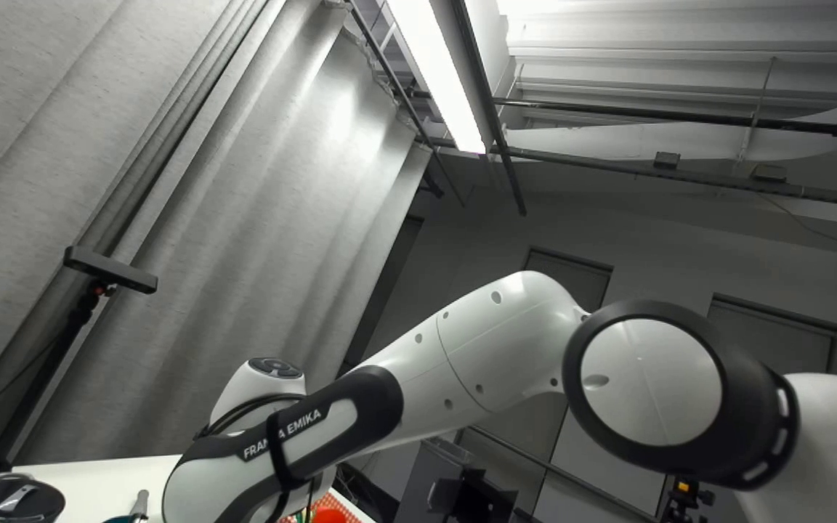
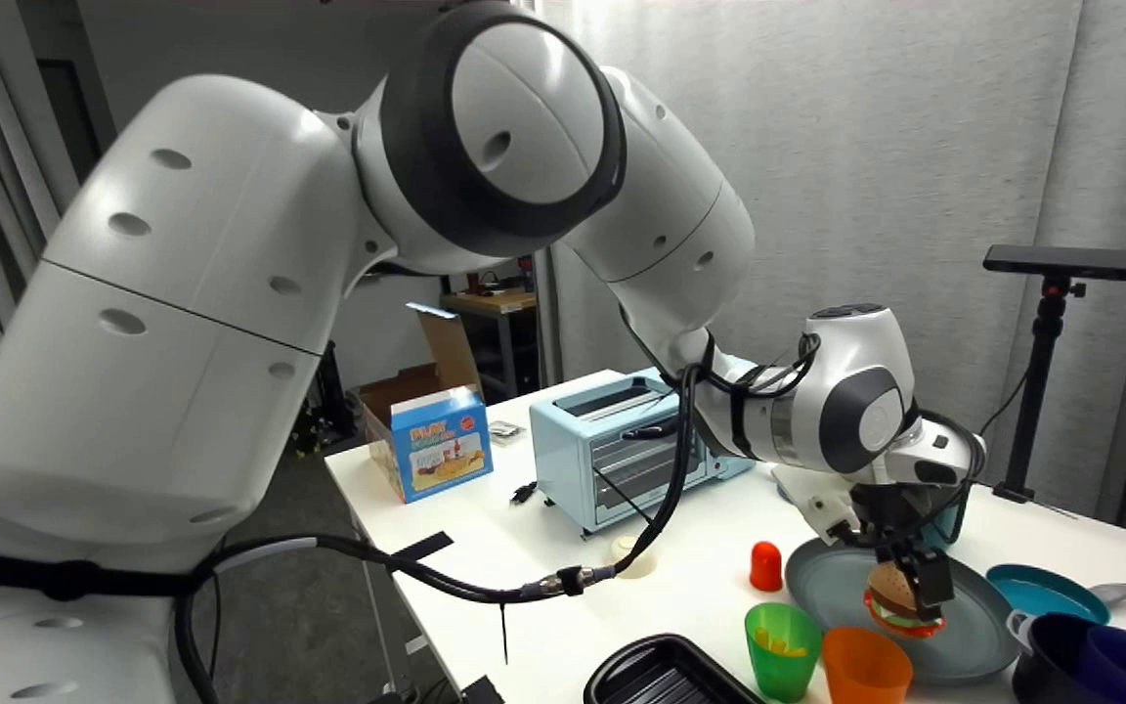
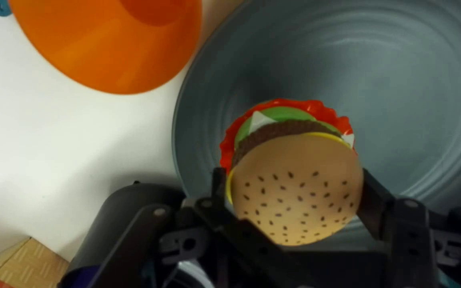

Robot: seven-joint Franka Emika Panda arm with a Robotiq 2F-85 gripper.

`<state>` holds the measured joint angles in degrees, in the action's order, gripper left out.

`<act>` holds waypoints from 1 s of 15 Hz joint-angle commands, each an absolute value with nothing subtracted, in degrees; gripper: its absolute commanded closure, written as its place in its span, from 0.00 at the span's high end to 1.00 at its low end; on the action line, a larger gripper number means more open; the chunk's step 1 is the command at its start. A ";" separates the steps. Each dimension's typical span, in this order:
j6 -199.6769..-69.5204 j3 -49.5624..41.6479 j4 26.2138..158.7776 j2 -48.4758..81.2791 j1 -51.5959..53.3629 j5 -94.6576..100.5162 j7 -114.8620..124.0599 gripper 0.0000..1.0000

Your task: Put the fake burger on the tray

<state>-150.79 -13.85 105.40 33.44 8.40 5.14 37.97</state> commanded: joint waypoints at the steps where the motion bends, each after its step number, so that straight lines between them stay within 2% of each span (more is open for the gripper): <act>1: -151.30 -14.51 103.47 36.52 10.08 6.07 40.36 0.52; 9: -150.97 -15.00 102.26 39.22 12.04 6.22 40.96 0.52; 10: -150.80 -14.97 102.12 39.24 12.03 6.21 40.86 0.91; 12: -150.53 -14.93 101.88 39.33 11.97 6.16 40.71 1.00; 15: -150.18 -14.93 101.31 39.75 11.73 6.01 40.33 1.00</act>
<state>-151.01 -14.17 103.82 38.06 11.29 5.43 39.01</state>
